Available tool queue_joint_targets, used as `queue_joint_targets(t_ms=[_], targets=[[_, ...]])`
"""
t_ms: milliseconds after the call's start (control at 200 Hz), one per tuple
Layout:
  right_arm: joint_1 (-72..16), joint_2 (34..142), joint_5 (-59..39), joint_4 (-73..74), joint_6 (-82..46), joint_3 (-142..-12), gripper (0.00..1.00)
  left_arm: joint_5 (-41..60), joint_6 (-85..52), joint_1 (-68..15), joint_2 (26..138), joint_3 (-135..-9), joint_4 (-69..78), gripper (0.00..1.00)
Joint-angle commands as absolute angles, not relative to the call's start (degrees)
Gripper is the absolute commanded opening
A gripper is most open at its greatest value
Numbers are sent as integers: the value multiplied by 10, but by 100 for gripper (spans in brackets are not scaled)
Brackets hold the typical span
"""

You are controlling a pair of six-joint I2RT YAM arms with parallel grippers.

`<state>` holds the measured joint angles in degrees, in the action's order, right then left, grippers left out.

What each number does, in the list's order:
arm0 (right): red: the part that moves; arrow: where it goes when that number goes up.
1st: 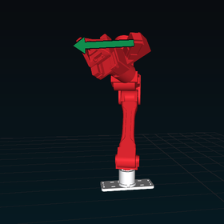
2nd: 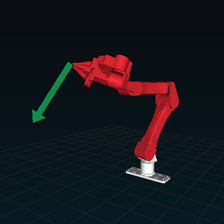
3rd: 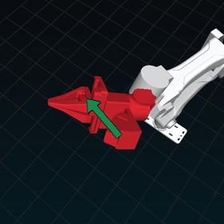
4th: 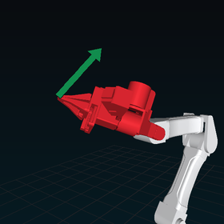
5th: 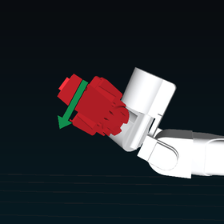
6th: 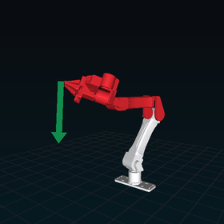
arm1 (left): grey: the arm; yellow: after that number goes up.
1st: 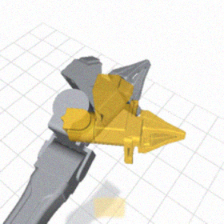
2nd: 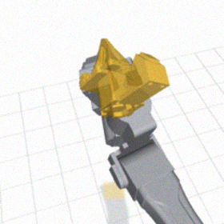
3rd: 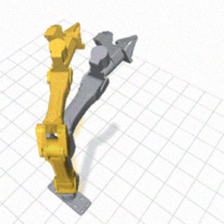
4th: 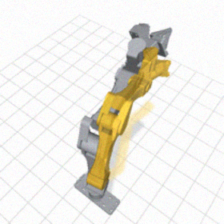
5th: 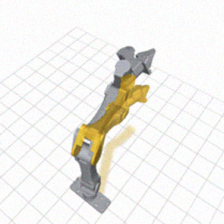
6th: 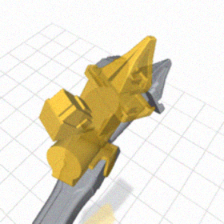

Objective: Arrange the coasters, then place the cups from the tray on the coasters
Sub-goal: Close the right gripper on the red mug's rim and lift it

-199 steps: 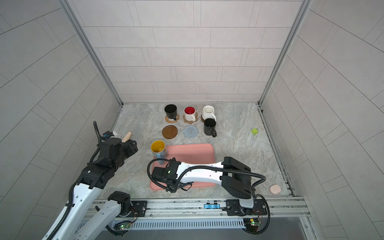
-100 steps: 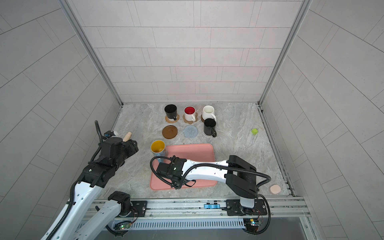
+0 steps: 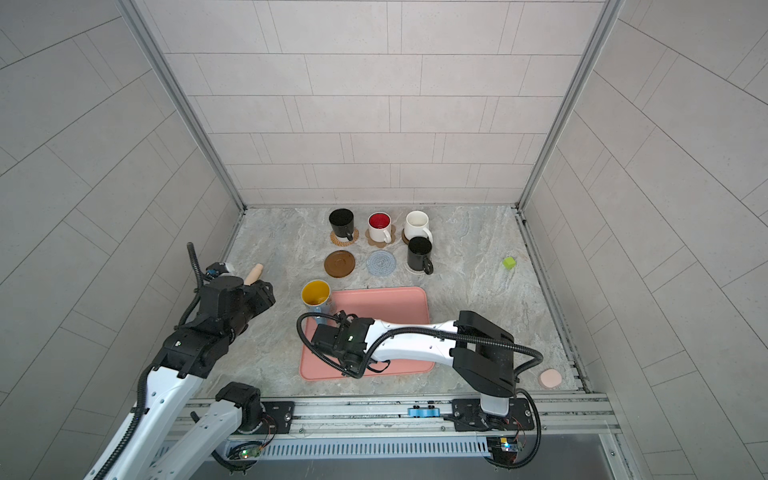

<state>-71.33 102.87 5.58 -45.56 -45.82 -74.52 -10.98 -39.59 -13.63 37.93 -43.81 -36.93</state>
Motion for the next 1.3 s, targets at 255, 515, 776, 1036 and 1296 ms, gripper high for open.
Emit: queue_joint_targets(t_ms=[255,515,776,1036,1296], targets=[[-712,1010,76,-447,-455,-737,26,-129,-392,-134,367,-451,-381,64],[-712,1016,80,-447,-454,-740,18,-131,-392,-134,369,-450,-379,64],[-712,1015,90,-446,-451,-739,12,-131,-390,-134,370,-451,-377,64],[-713,1008,101,-448,-445,-748,10,-131,-394,-133,369,-444,-374,64],[-712,1000,116,-451,-435,-750,9,-133,-390,-133,373,-447,-372,64]])
